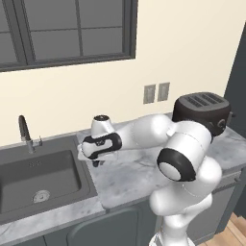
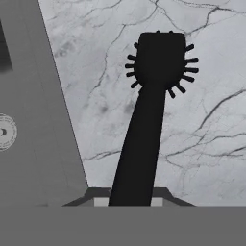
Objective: Open the cabinet. Pick the dish brush and place it next to the sink. Then close the cabinet.
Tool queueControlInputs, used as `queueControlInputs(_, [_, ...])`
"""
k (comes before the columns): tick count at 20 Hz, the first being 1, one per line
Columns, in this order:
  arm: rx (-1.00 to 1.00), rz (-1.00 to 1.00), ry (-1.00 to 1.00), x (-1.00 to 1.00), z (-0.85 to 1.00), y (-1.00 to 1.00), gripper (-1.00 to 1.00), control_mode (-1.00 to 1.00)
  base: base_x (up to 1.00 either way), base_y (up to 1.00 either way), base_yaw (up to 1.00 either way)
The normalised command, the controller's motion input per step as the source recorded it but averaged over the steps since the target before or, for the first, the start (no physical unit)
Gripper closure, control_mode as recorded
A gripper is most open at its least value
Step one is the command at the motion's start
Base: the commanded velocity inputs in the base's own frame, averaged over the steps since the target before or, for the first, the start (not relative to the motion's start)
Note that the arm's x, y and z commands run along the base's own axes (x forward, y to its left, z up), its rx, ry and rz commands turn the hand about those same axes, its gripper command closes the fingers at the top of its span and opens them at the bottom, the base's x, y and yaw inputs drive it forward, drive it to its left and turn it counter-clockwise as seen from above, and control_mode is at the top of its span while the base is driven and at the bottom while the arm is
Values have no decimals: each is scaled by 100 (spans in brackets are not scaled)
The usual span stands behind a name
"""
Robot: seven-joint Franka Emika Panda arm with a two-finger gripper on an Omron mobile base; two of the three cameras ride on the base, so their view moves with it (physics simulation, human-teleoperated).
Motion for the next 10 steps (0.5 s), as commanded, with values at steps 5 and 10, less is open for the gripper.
queueControlInputs(5, [-2,3,0,0,-7,-18,100,-100,0,0,0])
queueControlInputs(10, [0,24,0,0,-6,-36,100,-100,0,0,0])
